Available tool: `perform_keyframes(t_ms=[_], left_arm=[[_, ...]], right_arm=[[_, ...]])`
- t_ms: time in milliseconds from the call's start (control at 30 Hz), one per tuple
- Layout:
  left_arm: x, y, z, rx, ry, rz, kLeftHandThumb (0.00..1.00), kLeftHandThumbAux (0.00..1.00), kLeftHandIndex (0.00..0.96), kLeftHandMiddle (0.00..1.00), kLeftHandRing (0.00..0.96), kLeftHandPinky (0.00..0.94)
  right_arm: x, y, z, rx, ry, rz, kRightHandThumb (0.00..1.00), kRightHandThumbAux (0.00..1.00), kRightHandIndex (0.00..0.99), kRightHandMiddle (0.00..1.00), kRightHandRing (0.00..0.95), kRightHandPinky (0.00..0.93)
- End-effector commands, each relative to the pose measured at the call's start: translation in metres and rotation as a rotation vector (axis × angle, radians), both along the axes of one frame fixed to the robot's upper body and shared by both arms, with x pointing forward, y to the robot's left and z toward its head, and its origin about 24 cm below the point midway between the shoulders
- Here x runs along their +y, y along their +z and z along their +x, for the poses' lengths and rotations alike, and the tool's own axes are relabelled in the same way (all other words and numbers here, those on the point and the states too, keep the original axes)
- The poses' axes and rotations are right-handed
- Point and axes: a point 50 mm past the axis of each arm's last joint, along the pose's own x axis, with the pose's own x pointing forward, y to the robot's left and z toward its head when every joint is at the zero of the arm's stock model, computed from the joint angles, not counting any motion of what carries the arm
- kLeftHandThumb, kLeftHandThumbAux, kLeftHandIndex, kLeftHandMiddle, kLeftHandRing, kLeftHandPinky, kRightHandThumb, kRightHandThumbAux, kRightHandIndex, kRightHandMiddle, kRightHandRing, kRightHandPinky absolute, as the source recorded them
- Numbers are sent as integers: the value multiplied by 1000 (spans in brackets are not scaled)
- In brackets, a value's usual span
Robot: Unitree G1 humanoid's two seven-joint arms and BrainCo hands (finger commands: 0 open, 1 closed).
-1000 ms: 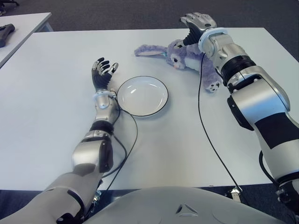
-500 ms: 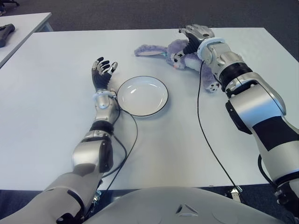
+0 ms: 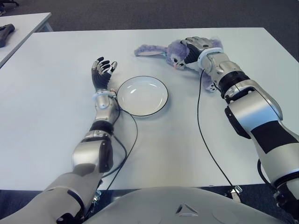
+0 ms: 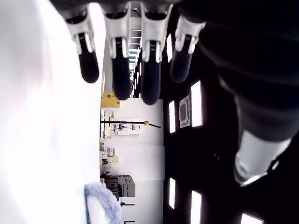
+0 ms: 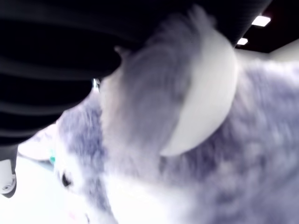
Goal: Put the doll into the plate.
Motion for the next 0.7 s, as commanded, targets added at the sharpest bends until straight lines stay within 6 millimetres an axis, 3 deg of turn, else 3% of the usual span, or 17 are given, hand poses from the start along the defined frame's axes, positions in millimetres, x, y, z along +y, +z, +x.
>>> perform_keyframes(t_ms=[33,700], left_arm=[[-2,-130,-126,497,101,-124,0,658,224,315,293,214],[2,-131,-127,503,103,-134,0,613,231,329,302,191]], right_arm=[[-14,-37,-10,137,-72,10,92,494,0,0,0,0],[-26,-45,-14,161,-94,-6,132,535,0,0,0,0]])
